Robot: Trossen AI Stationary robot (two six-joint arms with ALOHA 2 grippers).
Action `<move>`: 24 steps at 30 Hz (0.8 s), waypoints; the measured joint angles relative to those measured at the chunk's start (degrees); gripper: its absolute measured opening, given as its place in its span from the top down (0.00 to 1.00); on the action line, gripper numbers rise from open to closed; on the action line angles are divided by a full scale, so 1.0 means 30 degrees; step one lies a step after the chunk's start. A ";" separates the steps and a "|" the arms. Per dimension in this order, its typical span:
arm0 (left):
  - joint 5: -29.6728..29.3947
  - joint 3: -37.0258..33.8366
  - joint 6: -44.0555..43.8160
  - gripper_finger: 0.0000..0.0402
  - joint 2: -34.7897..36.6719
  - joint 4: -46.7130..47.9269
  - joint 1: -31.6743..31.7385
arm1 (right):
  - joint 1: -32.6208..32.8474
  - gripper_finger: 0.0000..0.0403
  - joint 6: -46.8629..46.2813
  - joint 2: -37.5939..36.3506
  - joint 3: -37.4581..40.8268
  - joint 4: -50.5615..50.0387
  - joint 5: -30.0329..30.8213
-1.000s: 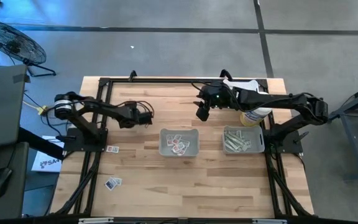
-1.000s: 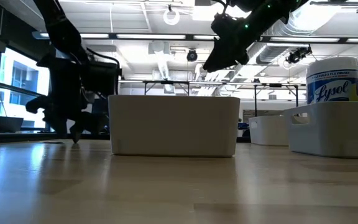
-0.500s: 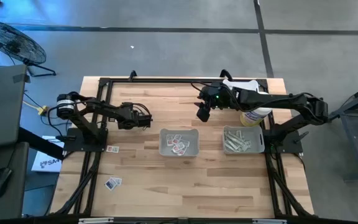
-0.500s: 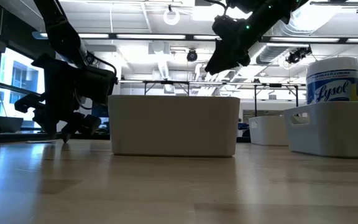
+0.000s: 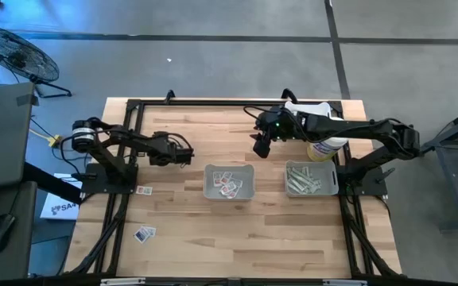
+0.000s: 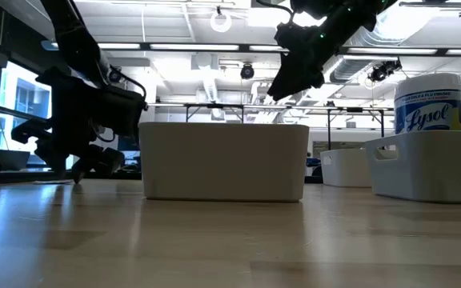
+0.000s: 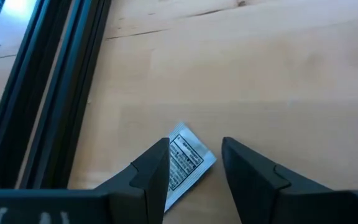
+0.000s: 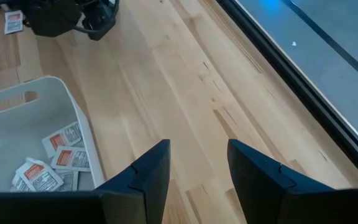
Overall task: Pick & Place First Aid Supplies
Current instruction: Put the orange pad into the left gray bin
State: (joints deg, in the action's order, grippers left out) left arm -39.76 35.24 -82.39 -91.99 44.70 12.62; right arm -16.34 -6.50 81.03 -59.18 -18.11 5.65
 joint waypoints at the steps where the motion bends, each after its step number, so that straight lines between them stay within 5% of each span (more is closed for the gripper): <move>1: -0.0062 -0.0323 0.0000 0.63 0.0032 -0.0281 0.0014 | 0.0000 0.62 -0.0006 0.0000 0.0003 -0.0001 0.0000; 9: -0.0998 -0.2193 0.0420 0.66 0.0082 -0.2437 -0.0391 | 0.0000 0.62 0.0006 0.0000 0.0007 0.0100 0.0059; 20: -0.1000 -0.2222 0.0888 0.97 0.0016 -0.2908 -0.0611 | 0.0000 0.62 -0.0349 0.0000 0.0007 0.0262 0.0045; 24: -0.1098 -0.2240 0.0885 0.99 -0.0021 -0.2732 -0.0605 | 0.0085 0.62 -0.0381 0.0000 0.0007 0.0148 -0.0004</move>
State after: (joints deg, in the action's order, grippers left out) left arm -43.06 28.52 -79.73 -92.05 36.50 10.81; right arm -16.08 -7.64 81.03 -59.16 -17.66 5.64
